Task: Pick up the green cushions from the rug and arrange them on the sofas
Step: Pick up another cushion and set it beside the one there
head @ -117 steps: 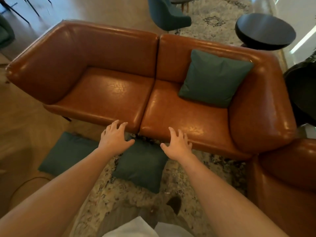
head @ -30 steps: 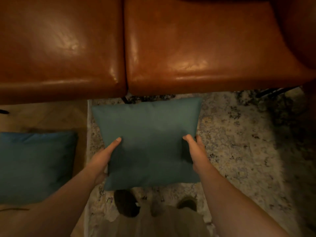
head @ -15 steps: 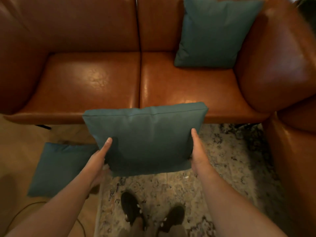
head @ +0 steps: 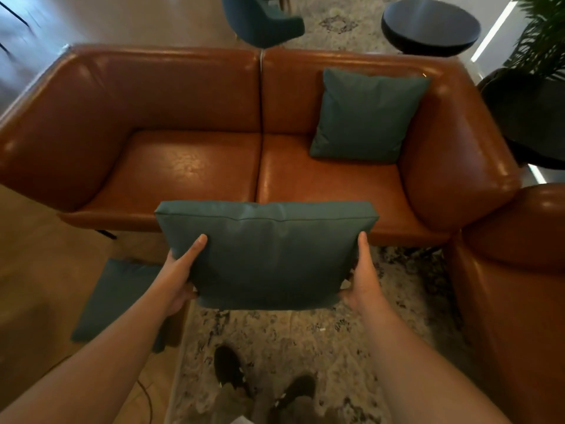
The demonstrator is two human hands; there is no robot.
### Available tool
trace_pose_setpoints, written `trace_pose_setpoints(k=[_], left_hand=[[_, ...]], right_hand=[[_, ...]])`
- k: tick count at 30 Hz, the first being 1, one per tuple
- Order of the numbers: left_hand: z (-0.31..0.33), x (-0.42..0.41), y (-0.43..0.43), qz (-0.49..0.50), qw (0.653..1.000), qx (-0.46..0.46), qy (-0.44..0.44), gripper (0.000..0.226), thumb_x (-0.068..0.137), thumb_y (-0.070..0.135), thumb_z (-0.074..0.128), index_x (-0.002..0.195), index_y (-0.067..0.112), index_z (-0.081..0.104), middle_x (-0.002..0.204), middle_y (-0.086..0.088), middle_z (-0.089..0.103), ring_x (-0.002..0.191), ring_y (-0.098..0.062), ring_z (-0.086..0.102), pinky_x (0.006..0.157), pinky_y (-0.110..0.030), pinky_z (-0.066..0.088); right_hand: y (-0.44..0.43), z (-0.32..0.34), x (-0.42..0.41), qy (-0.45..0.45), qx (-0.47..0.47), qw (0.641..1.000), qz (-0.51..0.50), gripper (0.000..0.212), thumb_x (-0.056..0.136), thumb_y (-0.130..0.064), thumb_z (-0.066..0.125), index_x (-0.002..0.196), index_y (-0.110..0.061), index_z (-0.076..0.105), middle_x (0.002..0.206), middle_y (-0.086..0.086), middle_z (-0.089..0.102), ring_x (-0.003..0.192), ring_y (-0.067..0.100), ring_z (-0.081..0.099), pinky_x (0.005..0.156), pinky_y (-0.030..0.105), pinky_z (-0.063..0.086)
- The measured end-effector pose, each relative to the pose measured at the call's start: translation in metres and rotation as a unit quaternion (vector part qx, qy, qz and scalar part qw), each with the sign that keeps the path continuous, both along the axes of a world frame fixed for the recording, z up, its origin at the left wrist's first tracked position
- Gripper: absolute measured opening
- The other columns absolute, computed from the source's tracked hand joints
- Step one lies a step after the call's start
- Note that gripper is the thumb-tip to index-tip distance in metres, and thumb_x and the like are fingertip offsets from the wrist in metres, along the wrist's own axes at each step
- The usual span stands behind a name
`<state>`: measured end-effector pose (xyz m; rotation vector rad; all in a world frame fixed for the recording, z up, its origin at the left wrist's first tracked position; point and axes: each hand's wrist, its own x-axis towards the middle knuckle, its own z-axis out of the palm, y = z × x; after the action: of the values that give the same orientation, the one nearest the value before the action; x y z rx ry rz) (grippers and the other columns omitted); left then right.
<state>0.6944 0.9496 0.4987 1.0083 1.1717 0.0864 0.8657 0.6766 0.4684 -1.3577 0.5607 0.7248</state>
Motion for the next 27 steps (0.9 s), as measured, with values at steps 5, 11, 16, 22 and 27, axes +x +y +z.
trace_pose_setpoints(k=[5,11,16,22,27], left_hand=[[0.022,0.002,-0.003,0.006,0.999,0.027,-0.032,0.116,0.061,0.063,0.091,0.158,0.046,0.030,0.151,0.005,0.048,0.139,-0.030,0.044,0.111,-0.071,0.036],[0.044,0.011,-0.001,-0.028,0.995,0.095,-0.024,0.120,0.058,0.070,0.081,0.161,0.036,0.031,0.154,0.001,0.049,0.136,-0.029,0.049,0.109,-0.055,0.043],[0.070,0.026,0.005,-0.072,0.990,0.121,-0.022,0.135,0.040,0.087,0.078,0.146,0.007,0.053,0.119,0.003,0.067,0.097,-0.013,0.061,0.092,-0.034,0.043],[0.090,0.039,0.011,-0.108,0.985,0.122,-0.048,0.092,0.076,0.070,0.070,0.151,0.023,0.043,0.112,0.009,0.061,0.116,-0.023,0.059,0.095,-0.043,0.041],[0.088,0.046,0.020,-0.080,0.981,0.174,-0.018,0.119,0.062,0.070,0.085,0.161,0.030,0.033,0.157,-0.002,0.050,0.137,-0.032,0.052,0.111,-0.050,0.044]], right_hand=[[-0.006,0.021,-0.001,0.008,0.017,1.000,0.015,0.089,0.087,-0.090,0.052,0.160,-0.038,0.046,0.164,-0.001,0.051,0.153,0.034,0.042,0.122,0.071,0.033],[-0.006,0.043,0.017,-0.031,-0.019,0.999,0.019,0.110,0.075,-0.096,0.057,0.163,-0.032,0.043,0.162,0.000,0.053,0.149,0.034,0.047,0.123,0.064,0.035],[0.000,0.066,0.047,-0.042,-0.039,0.997,-0.046,0.111,0.082,-0.099,0.037,0.163,-0.022,0.045,0.162,0.005,0.053,0.147,0.033,0.050,0.119,0.050,0.042],[-0.005,0.083,0.071,-0.051,0.014,0.998,-0.035,0.065,0.099,-0.078,0.047,0.102,-0.017,0.069,0.086,0.003,0.070,0.072,0.018,0.064,0.066,0.031,0.048],[-0.001,0.091,0.073,-0.082,0.018,0.996,0.015,0.042,0.087,-0.060,0.071,0.116,-0.030,0.076,0.124,0.003,0.076,0.111,0.024,0.070,0.080,0.037,0.053]])
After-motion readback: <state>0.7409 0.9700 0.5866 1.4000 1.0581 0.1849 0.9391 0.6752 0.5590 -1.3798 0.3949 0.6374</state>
